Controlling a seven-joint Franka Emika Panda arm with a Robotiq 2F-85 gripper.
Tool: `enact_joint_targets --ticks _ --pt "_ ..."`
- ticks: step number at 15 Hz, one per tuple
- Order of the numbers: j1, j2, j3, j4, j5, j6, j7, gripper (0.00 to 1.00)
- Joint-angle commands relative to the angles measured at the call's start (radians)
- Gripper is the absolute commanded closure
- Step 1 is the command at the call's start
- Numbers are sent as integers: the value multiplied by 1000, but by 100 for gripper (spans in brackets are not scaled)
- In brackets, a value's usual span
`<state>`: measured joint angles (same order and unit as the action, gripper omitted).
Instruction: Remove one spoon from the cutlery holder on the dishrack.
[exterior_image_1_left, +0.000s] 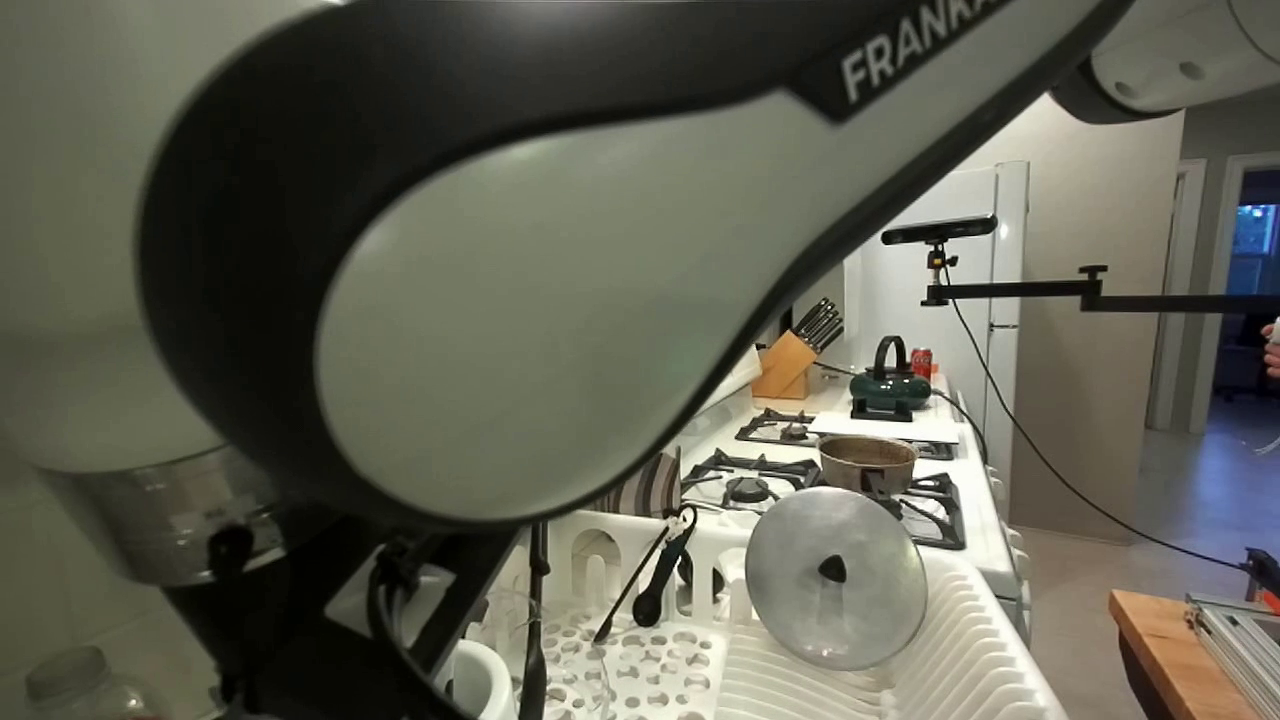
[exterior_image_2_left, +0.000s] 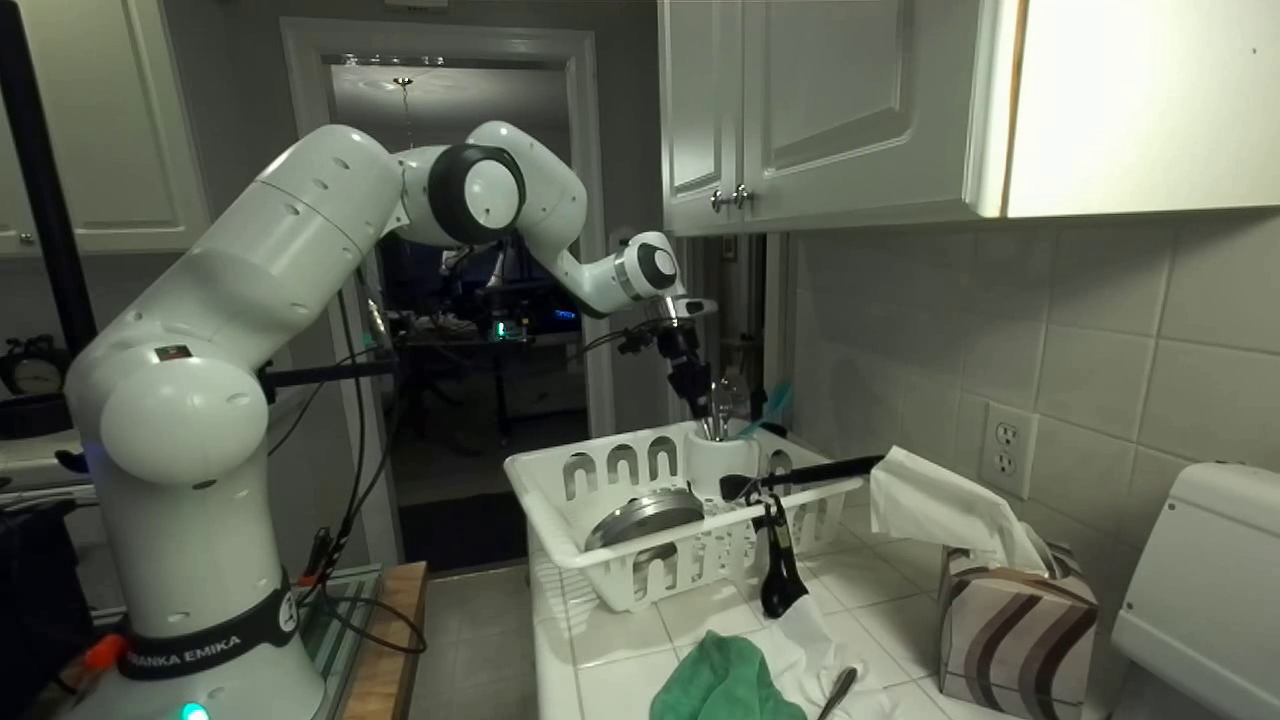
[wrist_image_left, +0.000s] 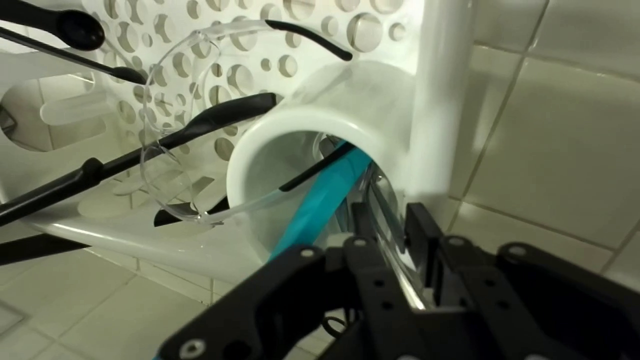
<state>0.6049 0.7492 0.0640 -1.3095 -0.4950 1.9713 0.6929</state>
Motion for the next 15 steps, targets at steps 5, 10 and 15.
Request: enact_joint_targets --ticks 5,10,15 --pt "-10 -26 -4 -34 10 -11 16 39" --pt "-27 -33 -4 -46 17 -13 18 45" --pt "-40 -44 -4 -75 17 -13 38 91"
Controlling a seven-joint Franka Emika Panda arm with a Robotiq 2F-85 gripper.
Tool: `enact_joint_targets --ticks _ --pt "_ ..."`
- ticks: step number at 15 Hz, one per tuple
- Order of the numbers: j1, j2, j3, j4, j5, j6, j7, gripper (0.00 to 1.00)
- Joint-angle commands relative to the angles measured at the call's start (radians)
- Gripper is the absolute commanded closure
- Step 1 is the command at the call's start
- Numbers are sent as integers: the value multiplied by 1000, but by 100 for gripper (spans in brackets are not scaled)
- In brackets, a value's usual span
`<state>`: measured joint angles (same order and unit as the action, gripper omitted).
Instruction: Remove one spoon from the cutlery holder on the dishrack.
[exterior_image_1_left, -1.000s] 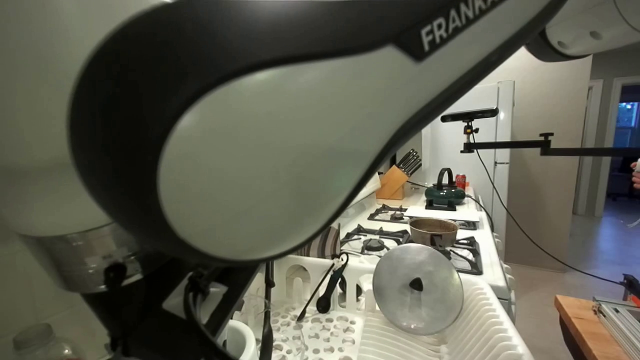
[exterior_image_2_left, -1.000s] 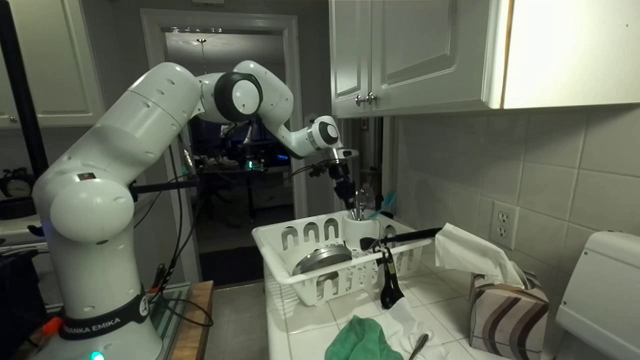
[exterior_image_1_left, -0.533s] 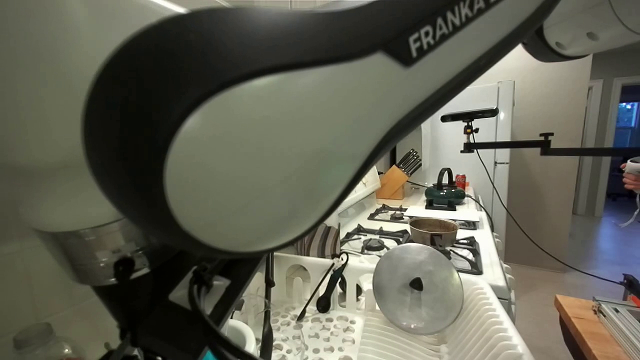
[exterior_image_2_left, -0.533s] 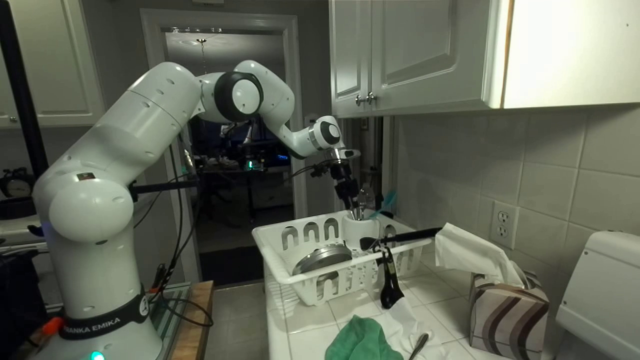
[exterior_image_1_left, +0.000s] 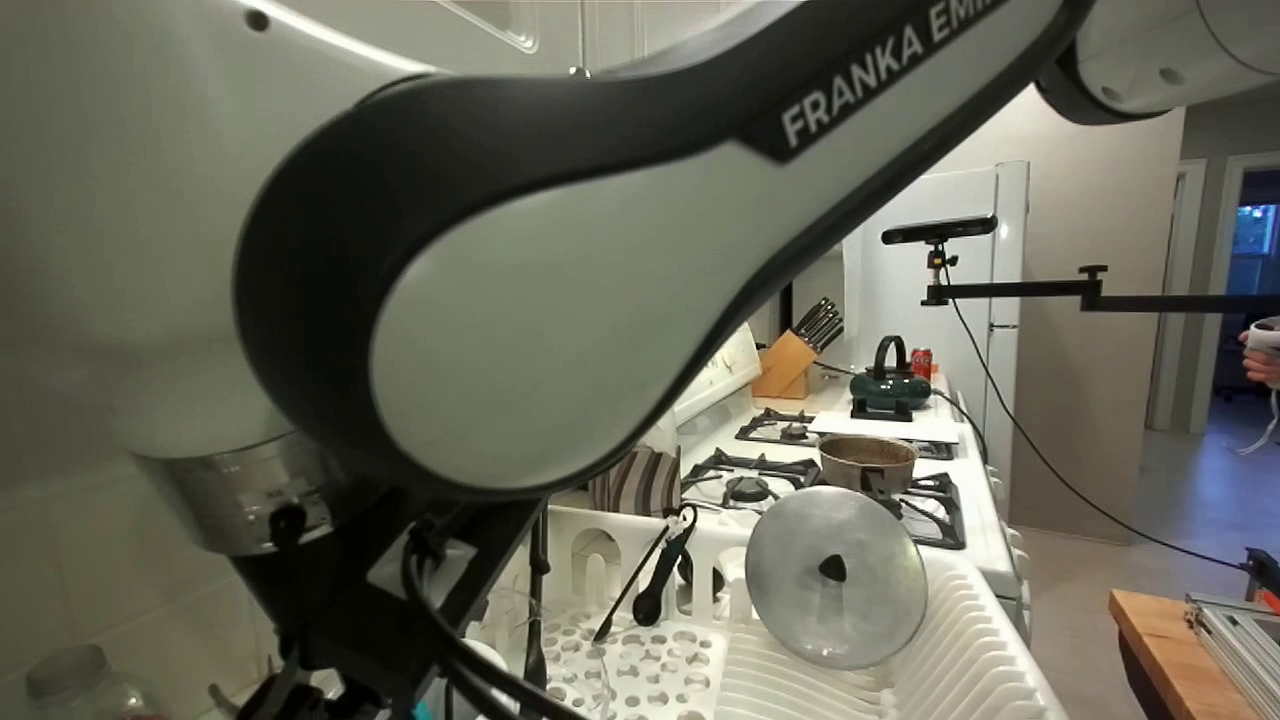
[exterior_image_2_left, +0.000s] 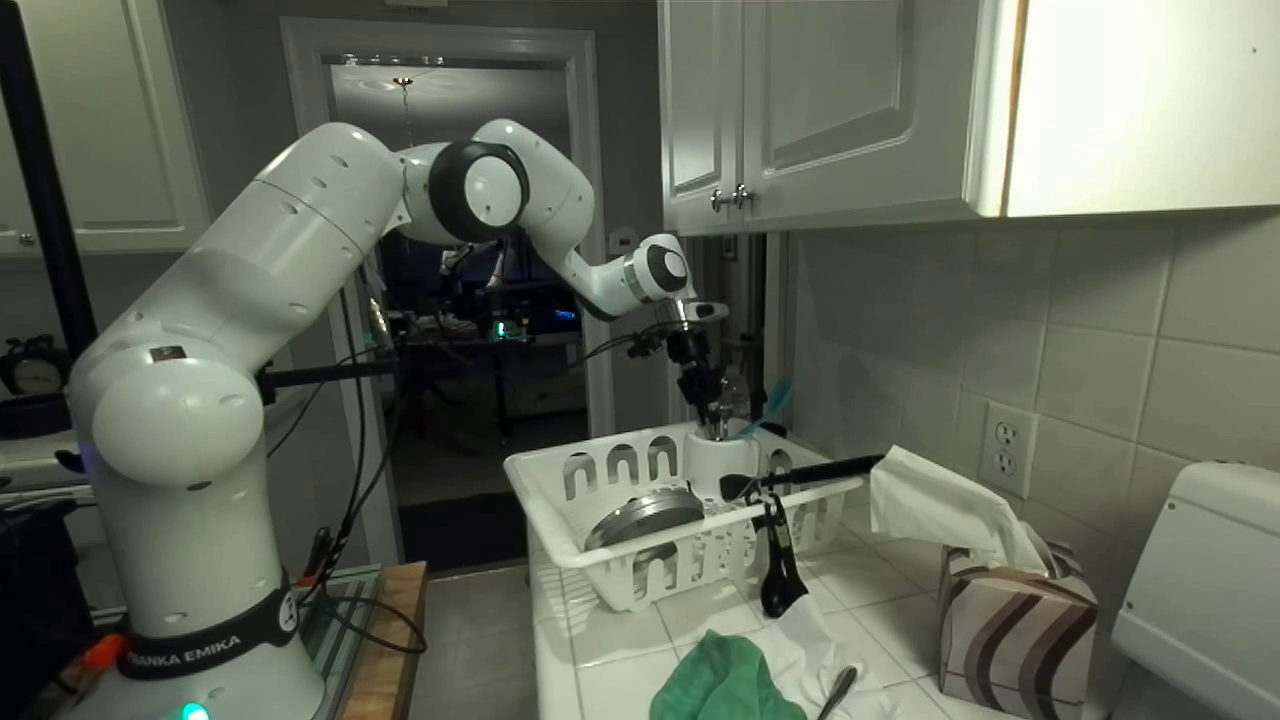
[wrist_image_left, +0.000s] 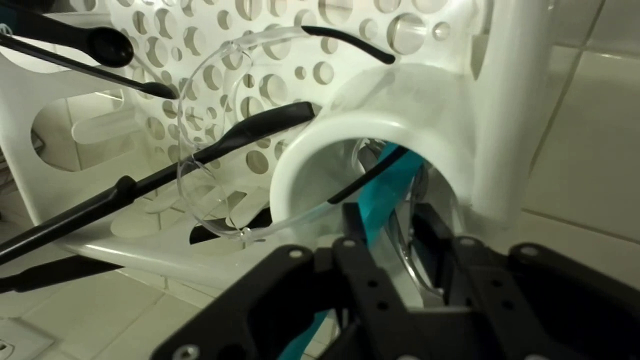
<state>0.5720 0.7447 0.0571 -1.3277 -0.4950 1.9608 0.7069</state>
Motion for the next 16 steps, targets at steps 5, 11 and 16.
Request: enact_joint_targets --ticks 5,11,16 --pt "-11 -40 5 -63 13 -3 22 100" --pt "-13 -70 18 -95 20 4 3 67" --pt "-52 -159 92 -205 25 79 -199 32"
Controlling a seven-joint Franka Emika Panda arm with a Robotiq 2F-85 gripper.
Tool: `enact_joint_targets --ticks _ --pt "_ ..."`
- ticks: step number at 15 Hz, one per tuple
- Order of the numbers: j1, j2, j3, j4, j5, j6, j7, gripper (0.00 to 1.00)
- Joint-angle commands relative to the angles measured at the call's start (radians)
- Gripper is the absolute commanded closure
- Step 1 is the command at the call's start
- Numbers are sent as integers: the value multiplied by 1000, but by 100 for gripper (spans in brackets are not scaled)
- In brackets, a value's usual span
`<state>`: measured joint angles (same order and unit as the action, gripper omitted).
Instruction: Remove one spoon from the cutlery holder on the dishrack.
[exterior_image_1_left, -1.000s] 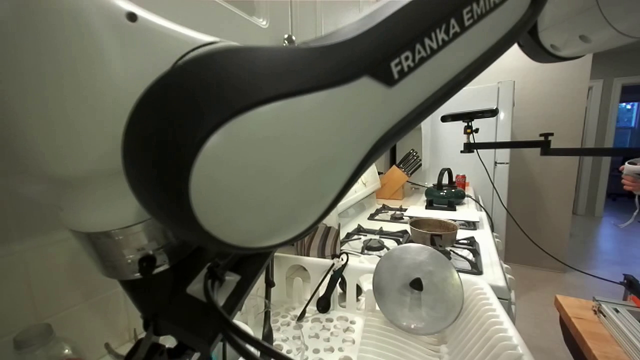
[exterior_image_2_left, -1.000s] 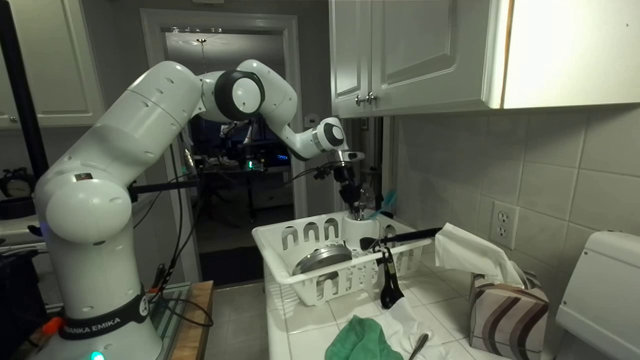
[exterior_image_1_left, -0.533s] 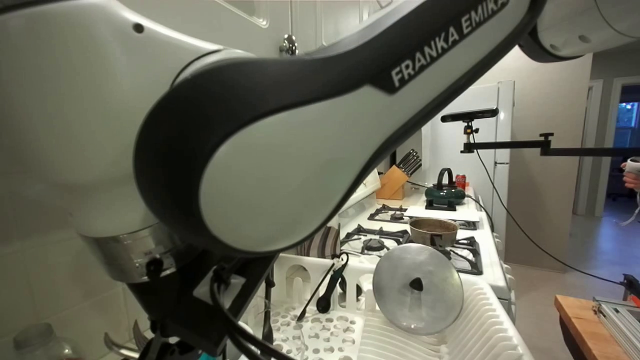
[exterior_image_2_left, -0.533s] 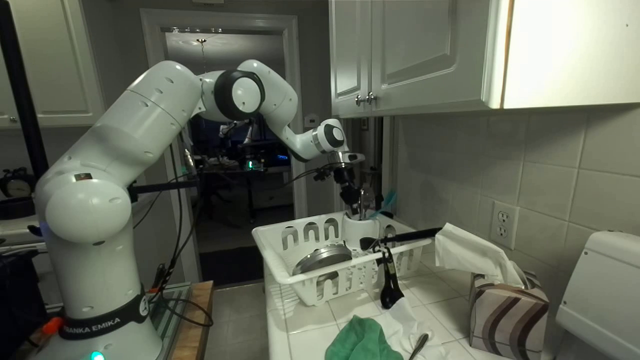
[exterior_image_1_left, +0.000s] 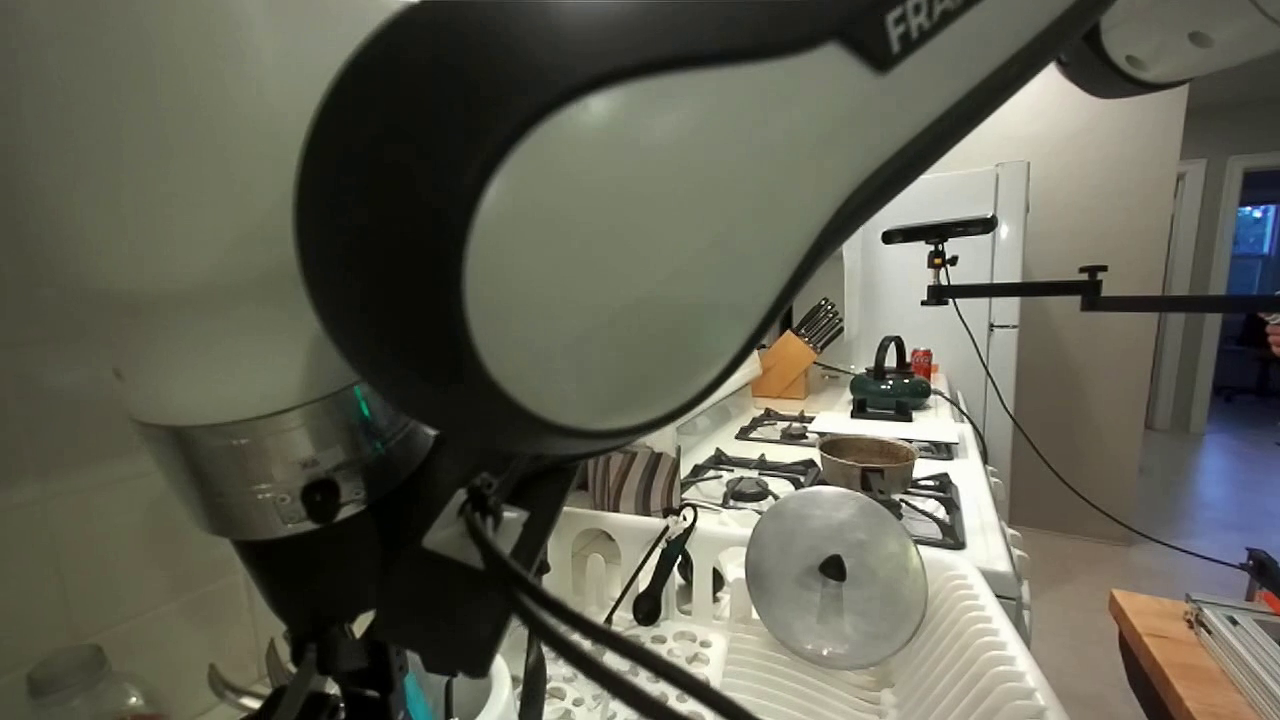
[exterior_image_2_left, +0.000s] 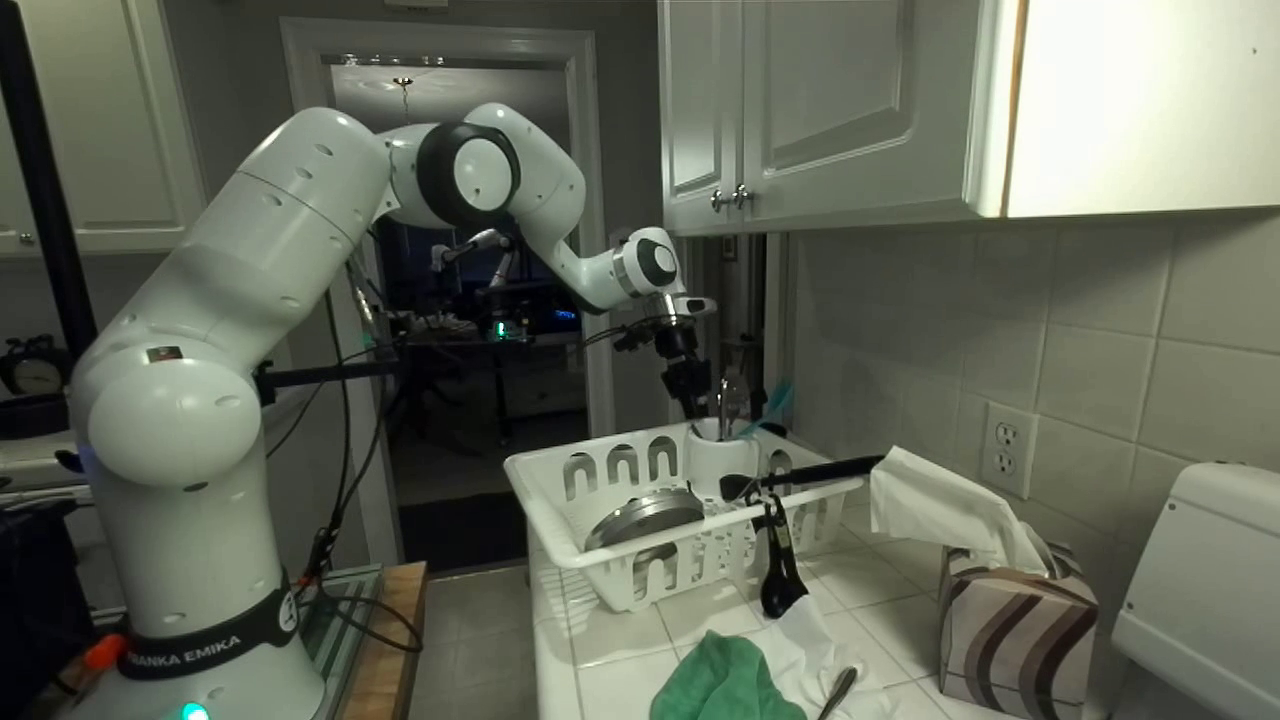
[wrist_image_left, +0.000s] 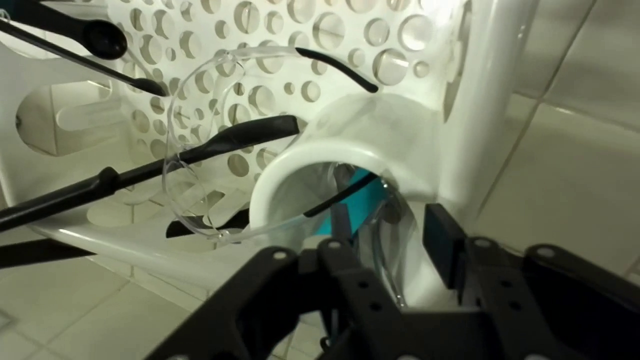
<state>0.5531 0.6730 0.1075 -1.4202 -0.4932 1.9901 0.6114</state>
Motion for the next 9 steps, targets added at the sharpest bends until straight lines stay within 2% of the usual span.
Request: enact_joint_targets --ticks 1,2,6,9 --pt "-41 -100 55 -130 27 66 -139 26" --pt "-35 -112 49 -143 44 77 -182 19" --pt "-83 -156 89 -209 84 123 -412 3" --pt "-119 -154 105 -224 117 143 -550 10"
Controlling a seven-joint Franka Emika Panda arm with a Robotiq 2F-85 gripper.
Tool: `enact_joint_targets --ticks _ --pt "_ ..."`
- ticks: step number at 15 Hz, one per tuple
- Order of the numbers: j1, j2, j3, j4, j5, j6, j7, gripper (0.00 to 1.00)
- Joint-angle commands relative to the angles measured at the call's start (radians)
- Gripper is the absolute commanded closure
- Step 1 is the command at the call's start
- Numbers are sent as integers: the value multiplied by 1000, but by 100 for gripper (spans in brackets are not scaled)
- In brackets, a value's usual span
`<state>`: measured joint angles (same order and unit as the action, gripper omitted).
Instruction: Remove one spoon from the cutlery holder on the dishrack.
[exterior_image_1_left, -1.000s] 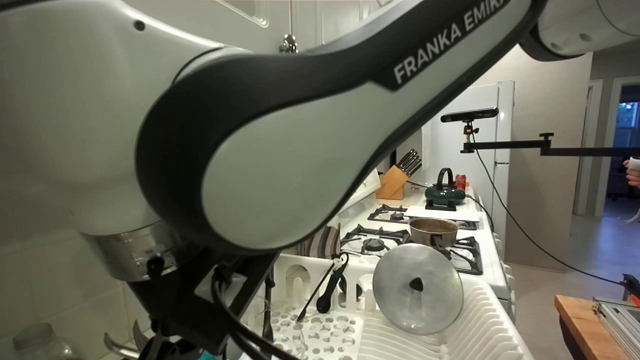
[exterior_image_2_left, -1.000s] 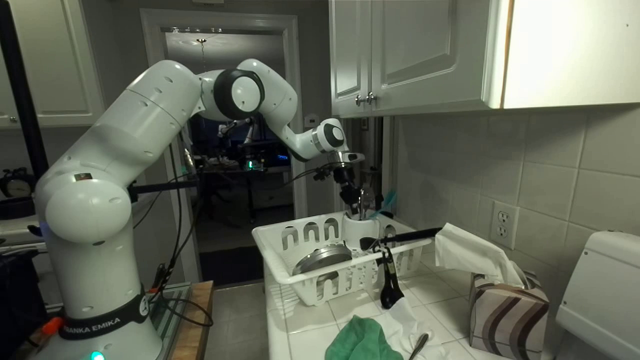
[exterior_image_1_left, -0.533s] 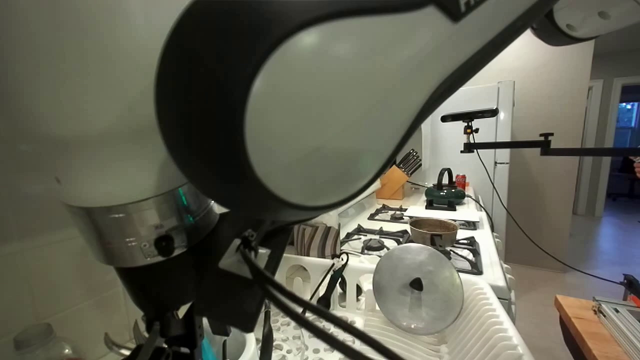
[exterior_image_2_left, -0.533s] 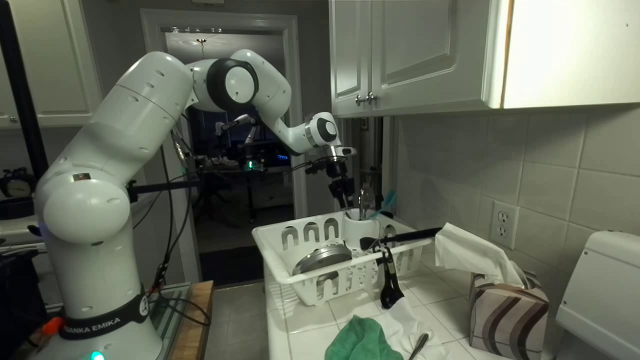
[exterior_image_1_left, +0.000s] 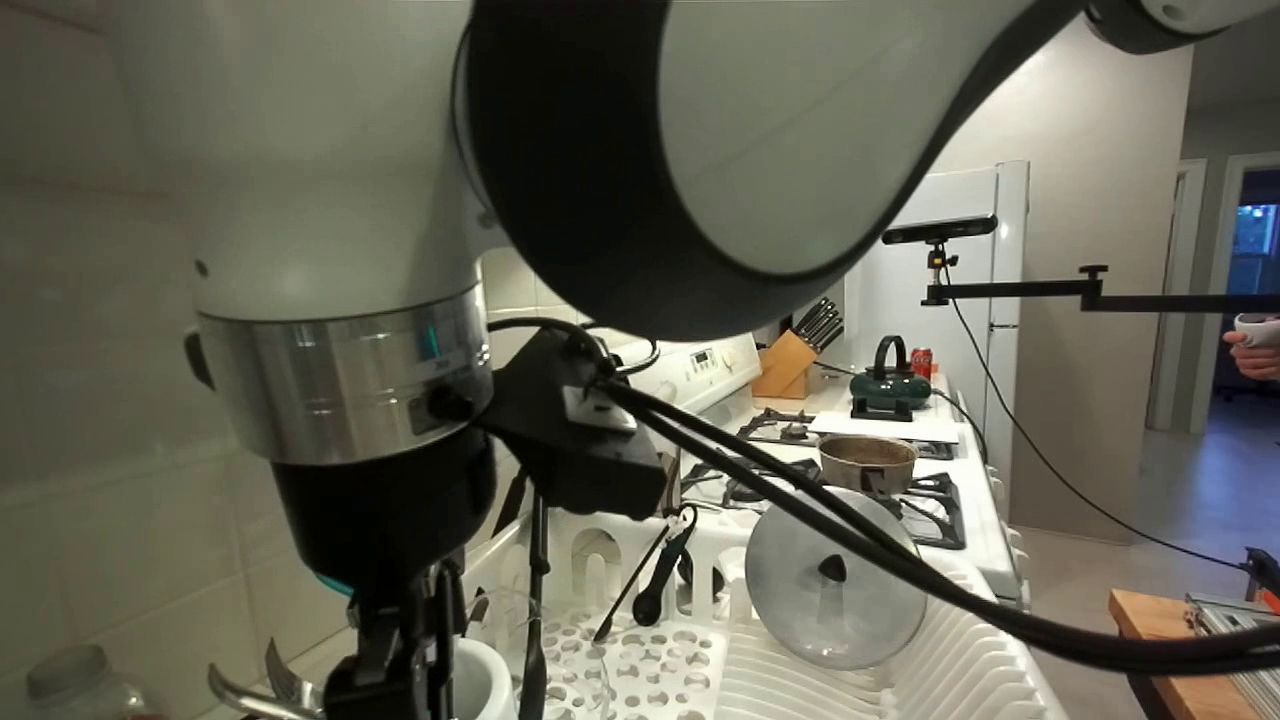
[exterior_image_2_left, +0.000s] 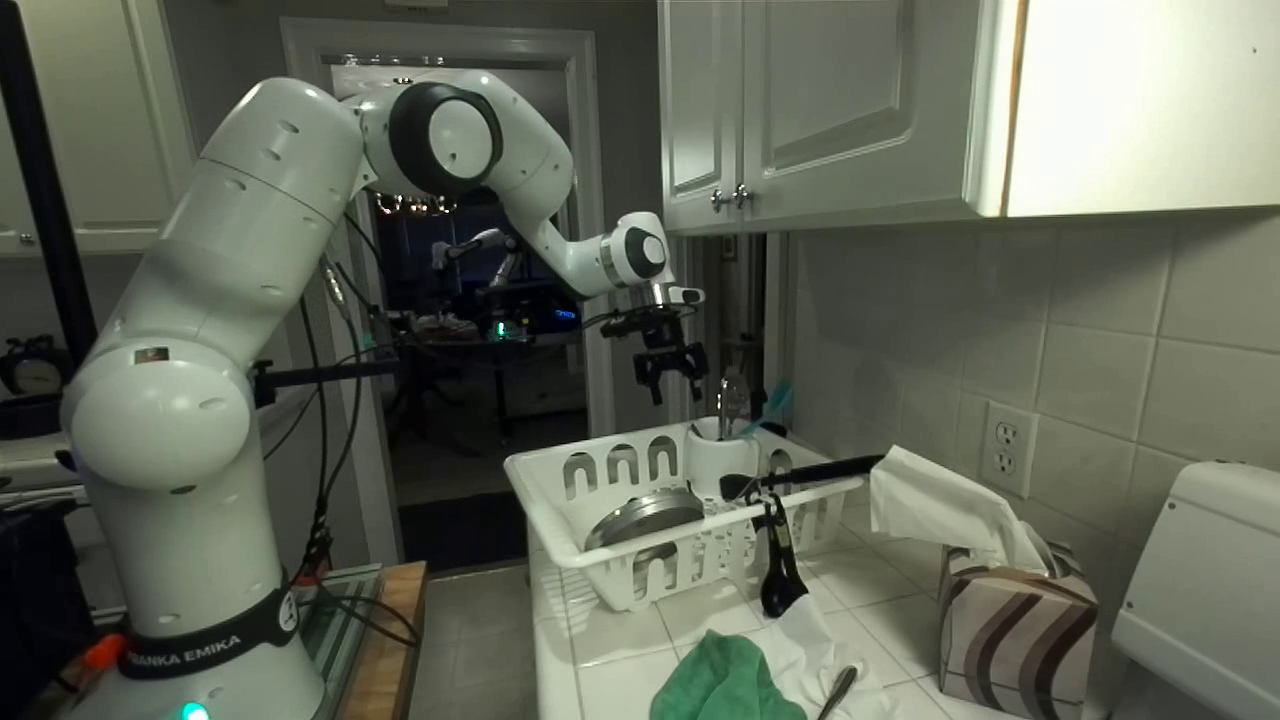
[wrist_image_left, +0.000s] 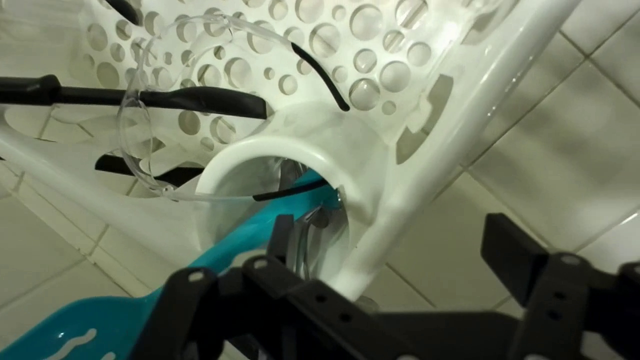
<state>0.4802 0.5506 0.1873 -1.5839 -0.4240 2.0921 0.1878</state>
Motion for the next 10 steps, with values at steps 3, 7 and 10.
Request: enact_joint_targets --ticks 3,7,10 --pt "-85 -4 35 -55 98 37 -243 16" --pt "-105 38 31 -28 129 24 -307 28" --pt "-101 72 27 3 128 18 -311 31"
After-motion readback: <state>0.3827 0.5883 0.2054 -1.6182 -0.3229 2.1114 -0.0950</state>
